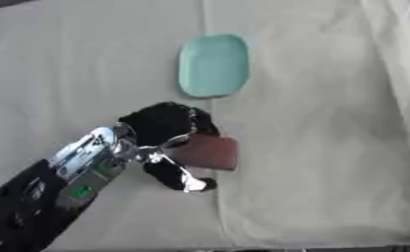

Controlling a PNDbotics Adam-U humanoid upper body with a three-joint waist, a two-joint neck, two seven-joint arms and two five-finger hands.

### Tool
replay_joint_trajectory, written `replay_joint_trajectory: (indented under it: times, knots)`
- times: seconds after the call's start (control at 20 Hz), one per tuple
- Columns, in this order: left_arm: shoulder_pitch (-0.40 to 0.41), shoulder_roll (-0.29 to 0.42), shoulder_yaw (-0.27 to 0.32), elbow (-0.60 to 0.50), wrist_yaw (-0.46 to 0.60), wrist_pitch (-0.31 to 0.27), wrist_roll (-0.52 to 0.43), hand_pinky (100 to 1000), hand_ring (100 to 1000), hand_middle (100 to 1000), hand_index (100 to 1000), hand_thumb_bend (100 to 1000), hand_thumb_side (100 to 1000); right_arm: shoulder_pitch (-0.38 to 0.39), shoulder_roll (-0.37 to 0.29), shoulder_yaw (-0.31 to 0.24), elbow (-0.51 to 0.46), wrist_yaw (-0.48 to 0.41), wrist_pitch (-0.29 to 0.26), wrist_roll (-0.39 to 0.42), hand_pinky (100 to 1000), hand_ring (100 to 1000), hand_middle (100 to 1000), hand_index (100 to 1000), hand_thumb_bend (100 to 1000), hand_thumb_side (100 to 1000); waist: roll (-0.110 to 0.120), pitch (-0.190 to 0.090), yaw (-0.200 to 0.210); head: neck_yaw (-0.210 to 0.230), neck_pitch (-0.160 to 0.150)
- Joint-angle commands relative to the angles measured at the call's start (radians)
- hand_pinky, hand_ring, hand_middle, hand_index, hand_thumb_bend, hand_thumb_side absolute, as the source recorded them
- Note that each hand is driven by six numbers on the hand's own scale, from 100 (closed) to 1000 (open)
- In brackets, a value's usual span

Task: Pick up objects on the table and place them in the box.

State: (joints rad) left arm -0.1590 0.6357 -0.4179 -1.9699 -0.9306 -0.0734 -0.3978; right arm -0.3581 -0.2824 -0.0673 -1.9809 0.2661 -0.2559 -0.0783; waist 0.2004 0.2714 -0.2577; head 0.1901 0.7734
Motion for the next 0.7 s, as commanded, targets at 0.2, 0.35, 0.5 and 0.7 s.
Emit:
replay_joint_trajectory:
  times: [0.2, 0.35, 0.5, 0.7]
  knots:
    - [0.0, 0.029, -0.008, -0.013, -0.005, -0.005, -0.004, 466, 603, 662, 804, 431, 689, -0.01, -0.019, 0.001, -0.019, 0.002, -0.002, 0.003, 371, 589, 811, 798, 100, 498, -0.006, -0.017, -0.002, -0.01, -0.003]
    - [-0.001, 0.026, -0.004, -0.015, -0.002, 0.005, 0.009, 405, 558, 605, 744, 397, 631, -0.01, -0.02, 0.002, -0.019, 0.002, -0.002, 0.004, 371, 589, 811, 798, 100, 498, -0.005, -0.017, -0.001, -0.01, -0.003]
    - [-0.001, 0.02, -0.003, -0.014, -0.008, 0.03, 0.047, 328, 514, 550, 680, 367, 531, -0.01, -0.02, 0.001, -0.019, 0.002, -0.003, 0.003, 371, 589, 811, 798, 100, 498, -0.004, -0.016, -0.002, -0.01, -0.003]
    - [0.0, 0.01, -0.006, -0.014, -0.013, 0.048, 0.102, 229, 458, 488, 609, 304, 423, -0.011, -0.02, 0.001, -0.019, 0.003, -0.003, 0.003, 371, 589, 810, 798, 100, 498, -0.004, -0.016, -0.003, -0.01, -0.003]
